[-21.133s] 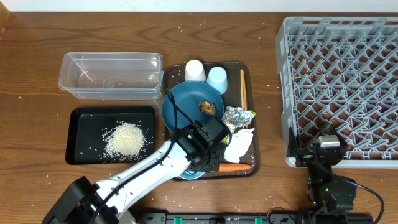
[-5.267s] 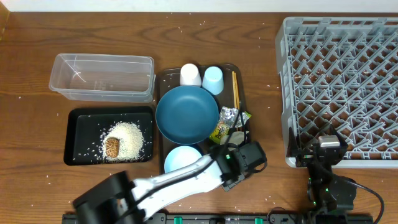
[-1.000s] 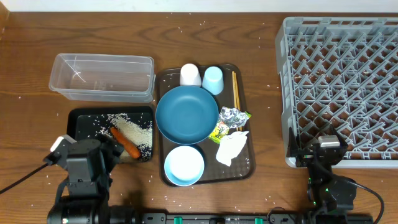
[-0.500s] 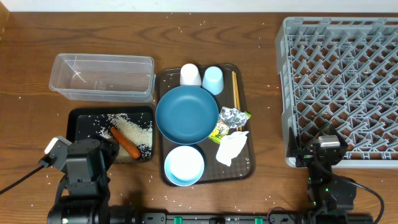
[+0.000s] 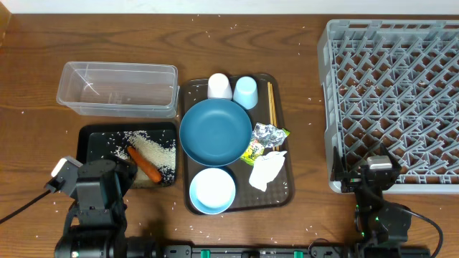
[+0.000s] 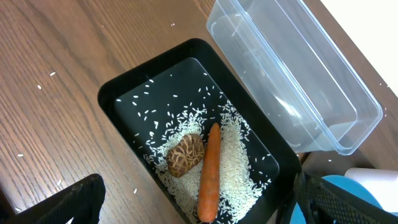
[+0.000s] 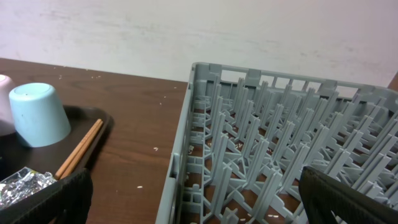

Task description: Sort waste into correct bins and load items into the dishwasher rack

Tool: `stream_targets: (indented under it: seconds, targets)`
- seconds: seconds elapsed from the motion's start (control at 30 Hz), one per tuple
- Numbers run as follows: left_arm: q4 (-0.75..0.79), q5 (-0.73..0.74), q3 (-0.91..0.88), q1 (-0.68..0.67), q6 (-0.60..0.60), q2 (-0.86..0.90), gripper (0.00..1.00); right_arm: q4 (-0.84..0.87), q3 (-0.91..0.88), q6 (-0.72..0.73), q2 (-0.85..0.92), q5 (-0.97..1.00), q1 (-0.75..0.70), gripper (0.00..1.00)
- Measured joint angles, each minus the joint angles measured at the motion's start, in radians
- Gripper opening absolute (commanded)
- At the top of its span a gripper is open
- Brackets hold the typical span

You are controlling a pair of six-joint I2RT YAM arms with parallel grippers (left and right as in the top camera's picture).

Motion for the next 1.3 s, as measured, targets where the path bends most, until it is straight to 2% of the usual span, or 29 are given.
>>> stream_targets:
  seconds: [1.07,1.2,1.3]
  targets:
    - [0.000,0.000,0.000,0.000,0.000,0.000,0.98,0.010,0.000,0.001,0.000,-0.005,0.000,0.99]
    - [0.000,0.000,0.000,0.000,0.000,0.000,0.98,0.089,0.000,0.052,0.000,-0.115,0.000,0.99]
    - [0.000,0.000,0.000,0.000,0.000,0.000,0.98,0.156,0.000,0.209,0.001,-0.341,0.000,0.99]
